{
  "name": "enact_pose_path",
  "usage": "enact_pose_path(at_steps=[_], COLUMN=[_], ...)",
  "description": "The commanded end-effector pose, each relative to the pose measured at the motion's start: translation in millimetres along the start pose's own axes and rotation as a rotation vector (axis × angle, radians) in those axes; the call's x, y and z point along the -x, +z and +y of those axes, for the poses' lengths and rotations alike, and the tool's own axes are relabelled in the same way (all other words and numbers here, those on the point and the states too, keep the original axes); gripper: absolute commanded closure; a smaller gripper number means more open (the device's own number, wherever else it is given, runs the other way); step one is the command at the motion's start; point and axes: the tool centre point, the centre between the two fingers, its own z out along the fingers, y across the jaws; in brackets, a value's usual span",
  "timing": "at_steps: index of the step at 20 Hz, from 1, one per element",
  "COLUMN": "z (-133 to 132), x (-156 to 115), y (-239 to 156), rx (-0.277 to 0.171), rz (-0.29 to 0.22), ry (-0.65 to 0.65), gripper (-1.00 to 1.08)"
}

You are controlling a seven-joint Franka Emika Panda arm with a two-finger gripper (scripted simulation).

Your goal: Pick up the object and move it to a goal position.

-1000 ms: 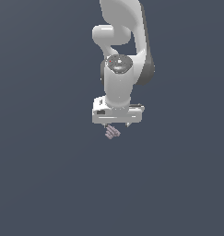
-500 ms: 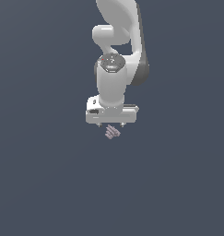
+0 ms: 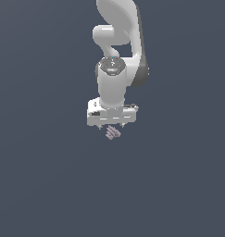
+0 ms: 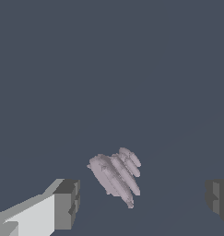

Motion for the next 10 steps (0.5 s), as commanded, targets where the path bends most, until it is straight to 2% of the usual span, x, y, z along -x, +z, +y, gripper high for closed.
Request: enact_pose_path(at_steps=[1, 10], z=[-0.2, -1.9], x=[2.2, 14.4], y=[4.4, 26.3], rx=[0.000, -0.004], rz=[0.000, 0.001], ry=[-0.042, -0.263], gripper=[-0.92, -0.92])
